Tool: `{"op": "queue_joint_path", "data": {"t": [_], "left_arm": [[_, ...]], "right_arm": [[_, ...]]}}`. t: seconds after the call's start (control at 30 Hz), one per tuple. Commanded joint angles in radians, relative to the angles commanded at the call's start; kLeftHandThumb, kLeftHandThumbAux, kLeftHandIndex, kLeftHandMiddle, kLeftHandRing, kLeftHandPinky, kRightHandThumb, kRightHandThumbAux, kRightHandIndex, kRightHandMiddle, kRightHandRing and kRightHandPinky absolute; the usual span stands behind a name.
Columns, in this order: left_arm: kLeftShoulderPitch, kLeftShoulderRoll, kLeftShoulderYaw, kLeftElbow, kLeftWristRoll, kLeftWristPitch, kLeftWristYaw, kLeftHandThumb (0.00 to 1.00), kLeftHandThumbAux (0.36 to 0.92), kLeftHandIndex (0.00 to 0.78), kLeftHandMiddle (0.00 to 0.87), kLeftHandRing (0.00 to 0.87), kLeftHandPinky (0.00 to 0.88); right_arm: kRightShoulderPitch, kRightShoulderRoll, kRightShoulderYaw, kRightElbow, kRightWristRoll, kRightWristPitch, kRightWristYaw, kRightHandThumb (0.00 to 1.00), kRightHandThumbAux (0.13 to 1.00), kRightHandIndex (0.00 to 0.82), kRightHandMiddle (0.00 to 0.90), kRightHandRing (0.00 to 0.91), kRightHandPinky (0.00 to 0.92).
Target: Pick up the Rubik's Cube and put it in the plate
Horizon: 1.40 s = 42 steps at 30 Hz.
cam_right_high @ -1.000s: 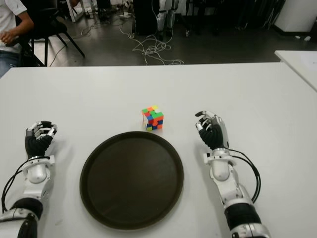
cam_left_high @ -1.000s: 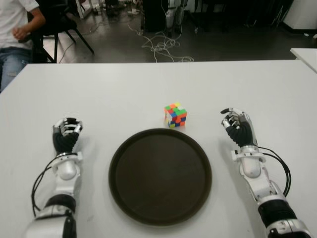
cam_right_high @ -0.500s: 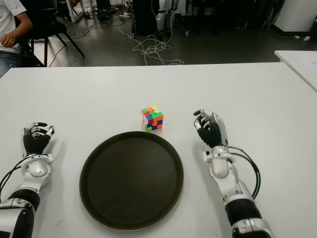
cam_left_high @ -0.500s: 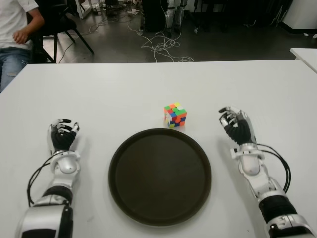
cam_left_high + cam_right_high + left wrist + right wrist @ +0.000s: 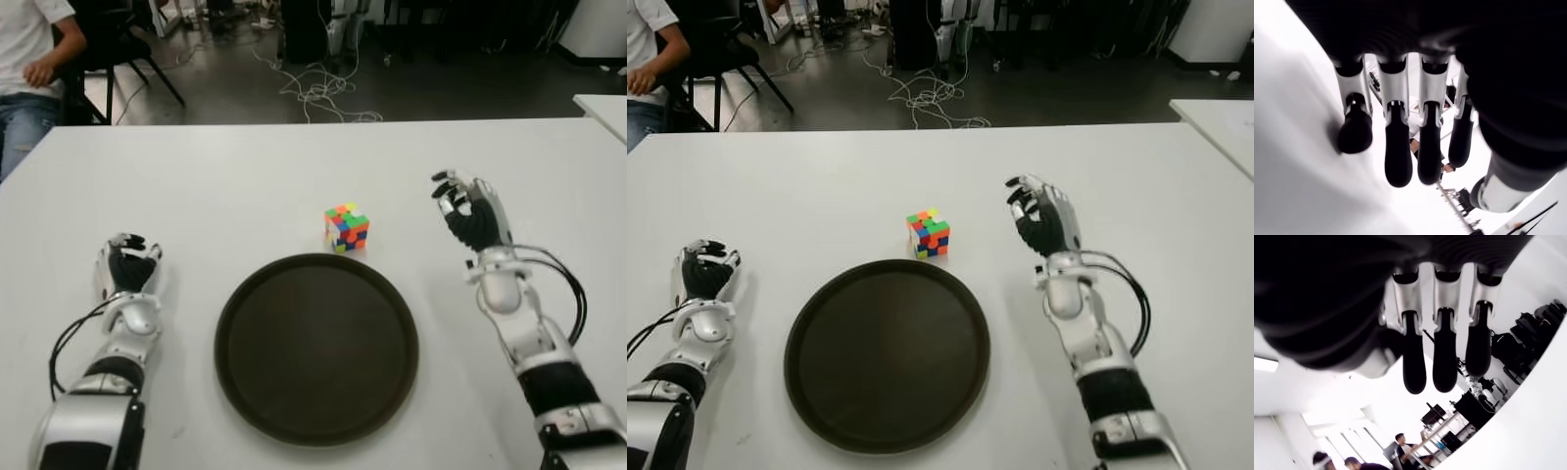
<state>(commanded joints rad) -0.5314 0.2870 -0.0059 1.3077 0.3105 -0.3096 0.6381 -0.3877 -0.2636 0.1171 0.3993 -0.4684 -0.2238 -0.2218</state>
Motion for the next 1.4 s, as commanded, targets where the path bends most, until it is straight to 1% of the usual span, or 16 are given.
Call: {"op": "queue_joint_path", "data": {"t": [0.03, 0.1, 0.17, 0.2, 0.23, 0.27, 0.37, 0.4, 0.47, 0.53, 0.67, 0.83, 0.9, 0.97, 1.23, 1.4], "left_arm": [[0.0, -0.001, -0.003, 0.0, 0.001, 0.004, 0.001, 0.695, 0.715, 0.414, 0.399, 0.44, 0.477], [-0.001, -0.003, -0.007, -0.001, 0.001, 0.01, 0.004, 0.695, 0.715, 0.413, 0.382, 0.424, 0.466], [-0.001, -0.004, -0.011, -0.002, 0.001, 0.015, 0.008, 0.695, 0.715, 0.413, 0.376, 0.417, 0.461], [-0.001, -0.005, -0.013, -0.002, 0.0, 0.017, 0.009, 0.695, 0.716, 0.413, 0.371, 0.413, 0.461], [-0.001, -0.005, -0.014, -0.002, 0.0, 0.018, 0.01, 0.695, 0.716, 0.413, 0.369, 0.411, 0.461], [-0.001, -0.005, -0.019, -0.003, 0.002, 0.022, 0.012, 0.695, 0.716, 0.413, 0.366, 0.409, 0.461], [0.0, -0.003, -0.036, -0.002, 0.014, 0.032, 0.018, 0.695, 0.716, 0.411, 0.334, 0.37, 0.423], [0.0, -0.002, -0.041, -0.002, 0.017, 0.035, 0.018, 0.696, 0.715, 0.411, 0.331, 0.366, 0.42], [0.001, -0.001, -0.045, -0.002, 0.019, 0.037, 0.018, 0.696, 0.715, 0.411, 0.322, 0.356, 0.414], [0.002, -0.001, -0.048, -0.001, 0.021, 0.039, 0.02, 0.697, 0.715, 0.411, 0.32, 0.352, 0.413], [0.001, -0.003, -0.05, 0.0, 0.018, 0.045, 0.021, 0.698, 0.714, 0.411, 0.32, 0.349, 0.407], [0.0, -0.006, -0.049, 0.001, 0.012, 0.053, 0.016, 0.697, 0.714, 0.41, 0.313, 0.339, 0.4], [-0.001, -0.006, -0.054, 0.001, 0.016, 0.059, 0.015, 0.697, 0.714, 0.409, 0.3, 0.327, 0.389], [-0.002, -0.006, -0.06, 0.001, 0.021, 0.063, 0.016, 0.696, 0.715, 0.408, 0.289, 0.318, 0.378], [-0.008, 0.003, -0.104, 0.005, 0.059, 0.096, 0.026, 0.693, 0.716, 0.405, 0.29, 0.313, 0.373], [-0.007, 0.007, -0.125, 0.006, 0.08, 0.1, 0.034, 0.694, 0.715, 0.405, 0.302, 0.322, 0.373]], "right_arm": [[-0.011, -0.008, 0.005, 0.0, -0.002, 0.0, 0.015, 0.821, 0.701, 0.38, 0.473, 0.399, 0.409], [-0.031, -0.023, 0.014, 0.003, -0.006, -0.003, 0.038, 0.736, 0.727, 0.389, 0.37, 0.35, 0.316], [-0.047, -0.038, 0.023, 0.003, -0.017, -0.004, 0.055, 0.704, 0.736, 0.392, 0.303, 0.297, 0.23], [-0.051, -0.044, 0.027, 0.001, -0.023, -0.003, 0.062, 0.495, 0.767, 0.271, 0.252, 0.252, 0.184], [-0.053, -0.048, 0.029, -0.001, -0.027, -0.002, 0.065, 0.411, 0.781, 0.228, 0.234, 0.236, 0.168], [-0.066, -0.06, 0.038, -0.021, -0.044, 0.019, 0.089, 0.291, 0.801, 0.165, 0.207, 0.213, 0.144], [-0.114, -0.081, 0.065, -0.073, -0.086, 0.08, 0.154, 0.095, 0.76, 0.054, 0.104, 0.119, 0.085], [-0.132, -0.086, 0.073, -0.07, -0.096, 0.084, 0.164, 0.079, 0.754, 0.043, 0.092, 0.106, 0.076], [-0.148, -0.093, 0.081, -0.067, -0.106, 0.089, 0.175, 0.064, 0.729, 0.017, 0.052, 0.062, 0.046], [-0.167, -0.104, 0.092, -0.054, -0.116, 0.077, 0.178, 0.071, 0.713, 0.008, 0.035, 0.041, 0.03], [-0.203, -0.114, 0.112, -0.037, -0.133, 0.071, 0.187, 0.13, 0.675, 0.001, 0.013, 0.01, 0.008], [-0.257, -0.121, 0.137, 0.001, -0.147, 0.069, 0.205, 0.199, 0.639, 0.0, 0.002, 0.001, 0.002], [-0.304, -0.114, 0.153, 0.05, -0.16, 0.066, 0.203, 0.234, 0.617, 0.0, 0.001, 0.0, 0.006], [-0.327, -0.111, 0.163, 0.077, -0.168, 0.062, 0.199, 0.254, 0.604, 0.0, 0.0, 0.0, 0.011], [-0.392, -0.127, 0.211, 0.143, -0.208, 0.031, 0.2, 0.32, 0.587, 0.0, 0.0, 0.0, 0.01], [-0.439, -0.122, 0.245, 0.216, -0.238, -0.002, 0.174, 0.351, 0.579, 0.0, 0.0, 0.0, 0.002]]}}
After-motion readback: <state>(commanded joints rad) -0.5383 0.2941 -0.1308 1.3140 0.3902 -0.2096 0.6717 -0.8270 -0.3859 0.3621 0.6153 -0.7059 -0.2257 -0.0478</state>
